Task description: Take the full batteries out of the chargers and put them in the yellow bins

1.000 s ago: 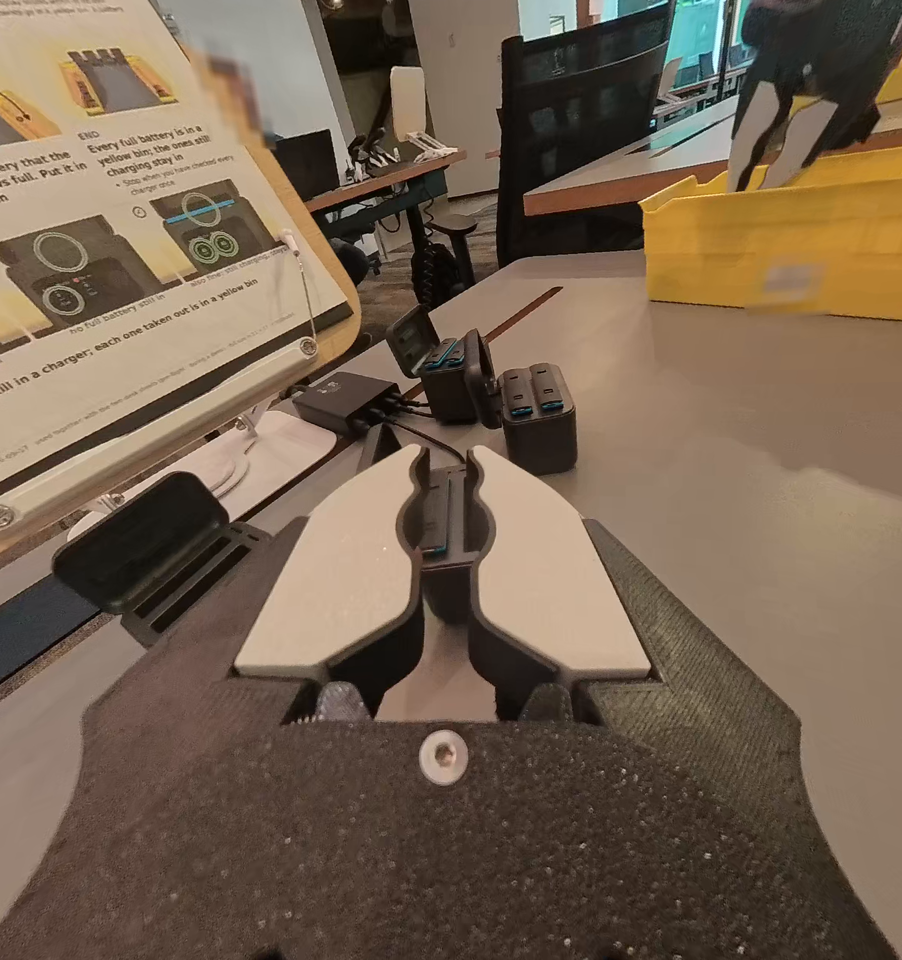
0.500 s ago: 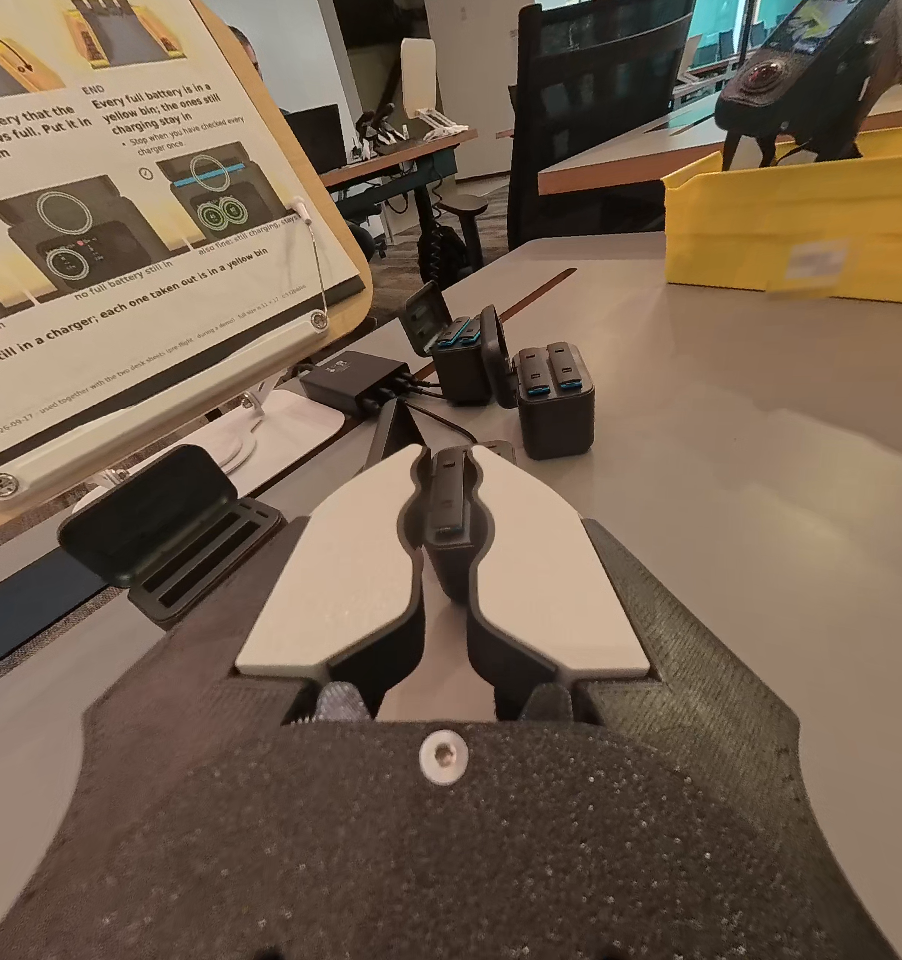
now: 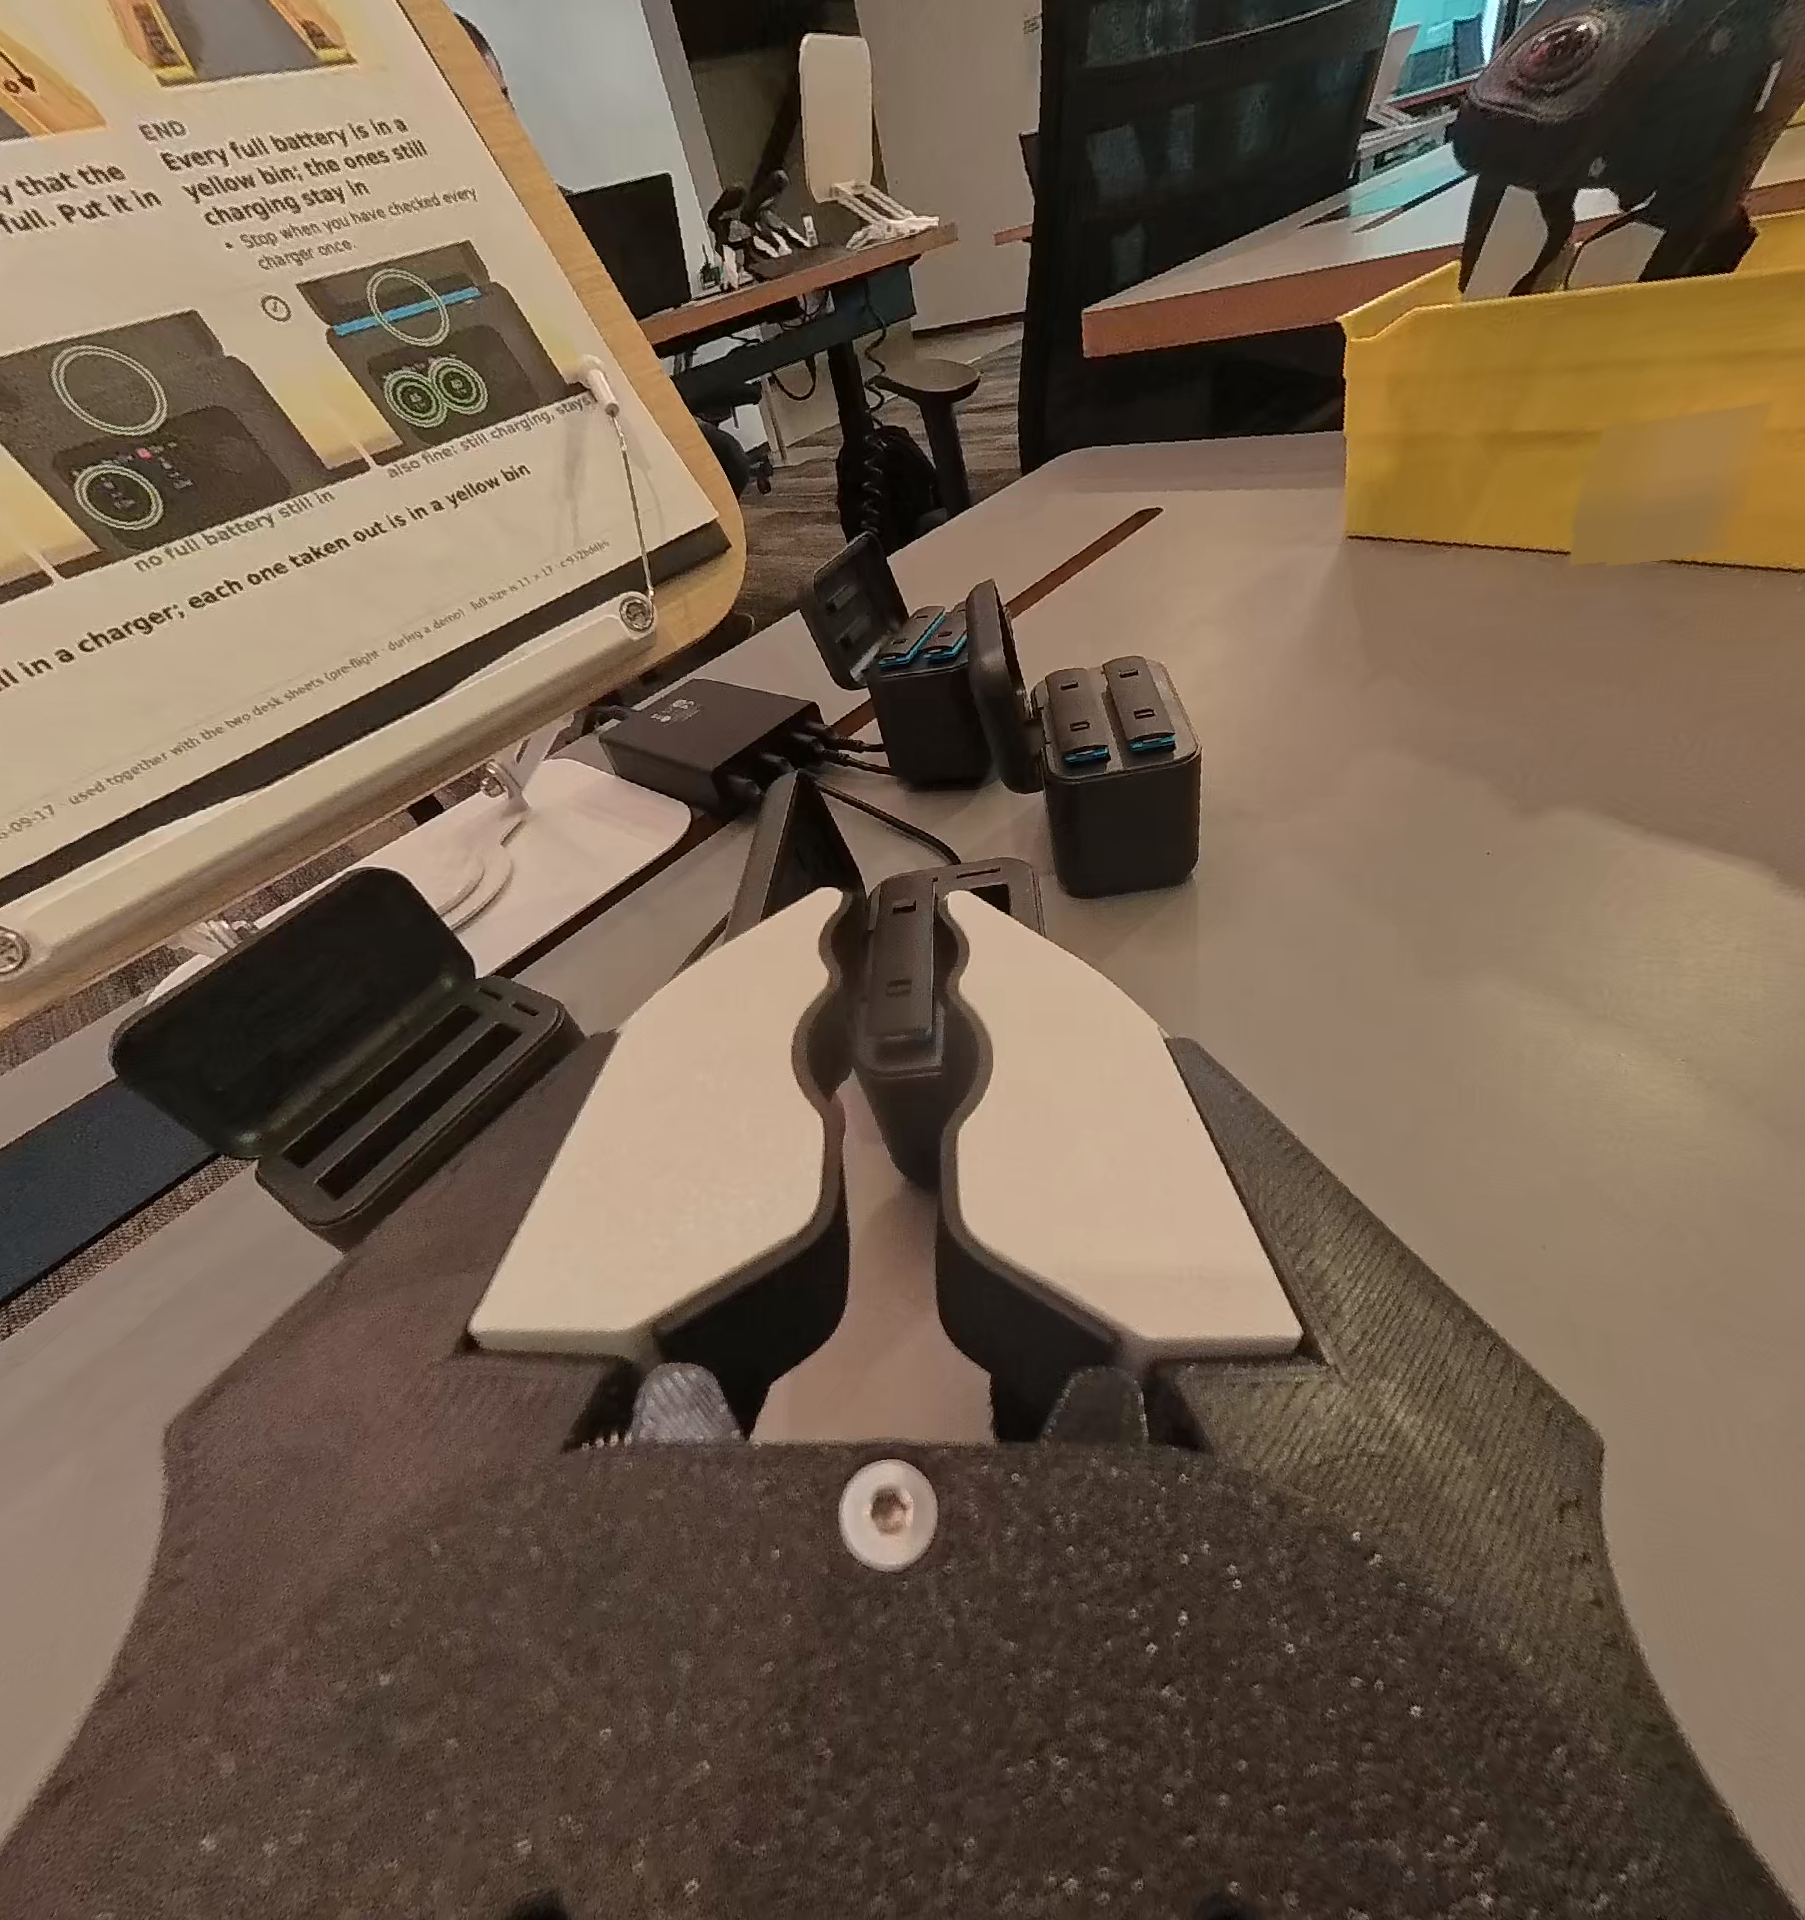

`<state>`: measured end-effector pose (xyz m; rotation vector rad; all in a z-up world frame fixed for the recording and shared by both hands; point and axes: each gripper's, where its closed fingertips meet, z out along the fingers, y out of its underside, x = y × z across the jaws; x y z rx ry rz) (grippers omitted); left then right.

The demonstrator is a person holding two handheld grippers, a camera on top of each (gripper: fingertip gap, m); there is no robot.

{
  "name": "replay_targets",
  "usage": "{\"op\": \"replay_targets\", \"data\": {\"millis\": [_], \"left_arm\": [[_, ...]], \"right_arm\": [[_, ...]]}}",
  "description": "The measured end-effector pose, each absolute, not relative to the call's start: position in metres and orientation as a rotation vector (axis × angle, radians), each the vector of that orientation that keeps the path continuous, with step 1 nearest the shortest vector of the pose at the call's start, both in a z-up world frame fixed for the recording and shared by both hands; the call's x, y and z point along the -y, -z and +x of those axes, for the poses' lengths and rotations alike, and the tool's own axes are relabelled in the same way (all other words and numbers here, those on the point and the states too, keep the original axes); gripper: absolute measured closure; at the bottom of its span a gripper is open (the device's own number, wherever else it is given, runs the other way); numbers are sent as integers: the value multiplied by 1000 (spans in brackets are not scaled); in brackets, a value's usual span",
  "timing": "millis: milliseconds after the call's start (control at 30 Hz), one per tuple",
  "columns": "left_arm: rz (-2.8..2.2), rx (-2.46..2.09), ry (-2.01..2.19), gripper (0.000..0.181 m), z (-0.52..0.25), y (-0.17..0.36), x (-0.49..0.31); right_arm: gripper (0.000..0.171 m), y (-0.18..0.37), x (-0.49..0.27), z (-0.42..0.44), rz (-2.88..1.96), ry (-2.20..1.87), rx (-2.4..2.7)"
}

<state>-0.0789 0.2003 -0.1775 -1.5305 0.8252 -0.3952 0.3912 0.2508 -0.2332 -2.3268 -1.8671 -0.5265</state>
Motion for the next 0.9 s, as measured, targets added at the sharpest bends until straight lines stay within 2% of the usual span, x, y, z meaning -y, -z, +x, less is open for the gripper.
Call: {"op": "replay_targets", "data": {"millis": [200, 367, 500, 633, 767, 900], "left_arm": [[-1536, -822, 393, 166, -80, 178, -201], [-1545, -801, 392, 159, -85, 176, -204], [-1586, -770, 431, 149, -93, 175, -207], [-1662, -765, 470, 131, -96, 184, -209], [-1769, -810, 476, 111, -88, 205, -208], [-1866, -823, 431, 101, -80, 224, -209]], "right_arm": [[153, 221, -250, 392, -2315, 528, 1822], [153, 173, -262, 370, -2221, 494, 1654], [150, 121, -270, 306, -2047, 387, 1452], [142, 92, -260, 216, -1883, 179, 1321], [131, 90, -240, 128, -1821, -77, 1247], [119, 106, -232, 59, -1824, -264, 1126]]}}
